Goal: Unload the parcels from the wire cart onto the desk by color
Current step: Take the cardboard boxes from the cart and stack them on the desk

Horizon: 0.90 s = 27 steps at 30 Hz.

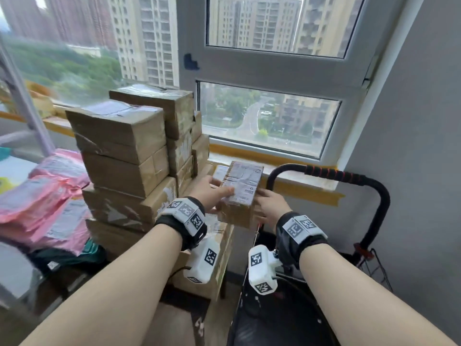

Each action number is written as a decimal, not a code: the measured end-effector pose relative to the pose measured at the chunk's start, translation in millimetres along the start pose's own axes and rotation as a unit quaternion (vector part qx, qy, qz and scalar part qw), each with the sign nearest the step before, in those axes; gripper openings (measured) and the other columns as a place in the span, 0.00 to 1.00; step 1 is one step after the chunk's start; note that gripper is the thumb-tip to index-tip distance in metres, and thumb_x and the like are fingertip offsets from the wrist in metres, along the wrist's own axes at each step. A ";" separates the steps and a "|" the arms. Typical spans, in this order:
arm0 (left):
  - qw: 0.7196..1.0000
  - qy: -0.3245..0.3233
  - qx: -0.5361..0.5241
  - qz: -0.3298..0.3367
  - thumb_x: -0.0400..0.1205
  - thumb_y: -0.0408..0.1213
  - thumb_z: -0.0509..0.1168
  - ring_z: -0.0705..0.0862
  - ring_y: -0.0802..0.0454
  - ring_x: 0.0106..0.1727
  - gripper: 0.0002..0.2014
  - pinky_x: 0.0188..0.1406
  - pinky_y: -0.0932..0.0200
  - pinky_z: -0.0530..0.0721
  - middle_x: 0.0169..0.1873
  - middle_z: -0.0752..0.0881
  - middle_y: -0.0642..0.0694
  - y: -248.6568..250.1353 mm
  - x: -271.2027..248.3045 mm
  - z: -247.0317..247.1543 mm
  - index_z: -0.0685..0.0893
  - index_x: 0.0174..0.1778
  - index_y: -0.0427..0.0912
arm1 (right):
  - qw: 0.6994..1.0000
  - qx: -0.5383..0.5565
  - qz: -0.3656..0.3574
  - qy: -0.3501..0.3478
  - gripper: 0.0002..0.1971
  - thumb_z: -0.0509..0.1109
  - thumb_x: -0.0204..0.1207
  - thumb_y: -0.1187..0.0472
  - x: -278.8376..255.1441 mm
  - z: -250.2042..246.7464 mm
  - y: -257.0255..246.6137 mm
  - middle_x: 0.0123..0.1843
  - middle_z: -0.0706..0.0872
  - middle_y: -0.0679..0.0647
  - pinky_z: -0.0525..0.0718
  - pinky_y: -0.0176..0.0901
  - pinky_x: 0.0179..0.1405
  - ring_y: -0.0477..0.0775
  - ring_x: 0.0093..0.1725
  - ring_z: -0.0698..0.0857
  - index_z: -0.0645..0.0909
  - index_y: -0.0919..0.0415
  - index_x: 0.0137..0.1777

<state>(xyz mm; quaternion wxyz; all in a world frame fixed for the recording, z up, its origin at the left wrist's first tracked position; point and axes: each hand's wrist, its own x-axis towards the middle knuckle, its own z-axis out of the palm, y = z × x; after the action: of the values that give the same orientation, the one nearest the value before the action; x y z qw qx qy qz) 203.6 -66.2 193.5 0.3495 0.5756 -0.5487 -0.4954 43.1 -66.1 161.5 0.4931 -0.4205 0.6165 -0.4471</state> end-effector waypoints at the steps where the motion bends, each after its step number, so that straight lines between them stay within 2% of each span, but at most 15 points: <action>1: 1.000 0.012 0.007 -0.001 0.78 0.39 0.70 0.85 0.47 0.46 0.15 0.46 0.48 0.88 0.50 0.83 0.43 -5.0 -1.4 -8.2 0.75 0.57 0.40 | 1.000 0.004 0.013 -0.028 0.15 0.60 0.81 0.72 -3.7 11.2 -2.9 0.58 0.86 0.61 0.83 0.45 0.39 0.56 0.42 0.85 0.79 0.61 0.64; 3: 0.999 0.033 0.025 -0.005 0.79 0.37 0.69 0.85 0.46 0.48 0.15 0.45 0.49 0.88 0.50 0.82 0.44 -14.5 -3.3 -22.9 0.76 0.59 0.41 | 0.997 0.004 0.040 -0.061 0.16 0.59 0.81 0.74 -9.1 28.5 -4.8 0.55 0.87 0.62 0.83 0.44 0.40 0.52 0.39 0.84 0.79 0.63 0.65; 6: 0.998 0.045 0.021 -0.031 0.79 0.35 0.69 0.85 0.43 0.52 0.16 0.50 0.45 0.87 0.53 0.83 0.43 -28.9 -3.0 -41.0 0.76 0.61 0.40 | 0.994 -0.003 0.057 -0.092 0.17 0.60 0.80 0.73 -8.4 48.7 0.3 0.47 0.84 0.56 0.84 0.47 0.47 0.52 0.42 0.84 0.77 0.66 0.68; 11: 0.997 0.045 0.017 -0.061 0.79 0.35 0.68 0.85 0.42 0.55 0.11 0.51 0.45 0.87 0.56 0.84 0.41 -47.2 2.2 -47.7 0.74 0.55 0.43 | 0.993 -0.028 0.073 -0.088 0.19 0.60 0.79 0.74 -7.1 62.3 7.8 0.43 0.81 0.56 0.85 0.48 0.48 0.53 0.39 0.82 0.74 0.70 0.70; 13: 0.997 0.049 0.028 -0.061 0.80 0.36 0.68 0.84 0.43 0.55 0.12 0.50 0.46 0.87 0.55 0.83 0.44 -51.3 4.9 -46.4 0.74 0.55 0.45 | 0.992 -0.023 0.091 -0.086 0.18 0.60 0.80 0.73 -8.2 65.6 7.9 0.43 0.83 0.57 0.87 0.45 0.41 0.52 0.36 0.84 0.75 0.65 0.70; 15: 0.996 0.053 0.036 -0.061 0.79 0.37 0.69 0.83 0.45 0.52 0.13 0.48 0.47 0.87 0.53 0.82 0.46 -53.4 7.7 -44.8 0.75 0.57 0.45 | 0.991 -0.016 0.109 -0.076 0.17 0.61 0.81 0.72 -9.0 66.7 7.1 0.49 0.88 0.61 0.87 0.42 0.33 0.53 0.35 0.86 0.76 0.61 0.68; 18: 0.996 0.052 0.042 -0.066 0.79 0.37 0.69 0.83 0.45 0.52 0.13 0.50 0.46 0.87 0.53 0.83 0.45 -53.2 7.0 -44.3 0.75 0.58 0.45 | 0.991 -0.014 0.123 -0.058 0.15 0.59 0.82 0.71 -9.6 65.6 6.2 0.55 0.87 0.64 0.88 0.43 0.31 0.56 0.37 0.87 0.76 0.61 0.66; 20: 0.995 0.052 0.046 -0.068 0.79 0.38 0.68 0.84 0.44 0.54 0.15 0.48 0.48 0.87 0.55 0.83 0.43 -50.3 5.8 -45.2 0.76 0.61 0.43 | 0.990 -0.013 0.124 -0.059 0.12 0.58 0.83 0.71 -9.7 64.3 5.1 0.49 0.88 0.62 0.87 0.43 0.30 0.56 0.35 0.86 0.76 0.61 0.62; 22: 0.995 0.056 0.046 -0.069 0.79 0.37 0.68 0.83 0.44 0.56 0.17 0.42 0.51 0.86 0.56 0.83 0.42 -47.9 6.1 -45.6 0.76 0.64 0.42 | 0.991 -0.014 0.121 -0.061 0.09 0.58 0.83 0.70 -11.2 63.1 3.3 0.40 0.87 0.59 0.87 0.41 0.29 0.54 0.34 0.86 0.76 0.60 0.56; 24: 0.994 0.062 0.049 -0.069 0.80 0.37 0.68 0.82 0.45 0.56 0.18 0.39 0.53 0.85 0.56 0.82 0.42 -47.0 5.0 -46.0 0.76 0.64 0.42 | 0.990 -0.017 0.122 -0.063 0.07 0.58 0.83 0.70 -12.6 62.9 1.7 0.36 0.85 0.58 0.86 0.38 0.26 0.52 0.31 0.85 0.76 0.60 0.51; 27: 0.993 0.063 0.057 -0.076 0.80 0.37 0.68 0.83 0.45 0.57 0.14 0.45 0.49 0.86 0.56 0.83 0.43 -48.1 3.4 -46.5 0.76 0.60 0.44 | 0.989 -0.024 0.132 -0.065 0.08 0.57 0.84 0.68 -15.7 62.9 0.2 0.35 0.85 0.58 0.85 0.38 0.23 0.51 0.26 0.85 0.76 0.60 0.46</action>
<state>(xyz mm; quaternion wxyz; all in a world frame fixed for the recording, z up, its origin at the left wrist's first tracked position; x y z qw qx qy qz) 261.4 -68.7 159.7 0.3108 0.6647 -0.5076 -0.4515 107.5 -59.6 157.9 0.5765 -0.3750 0.6441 -0.3348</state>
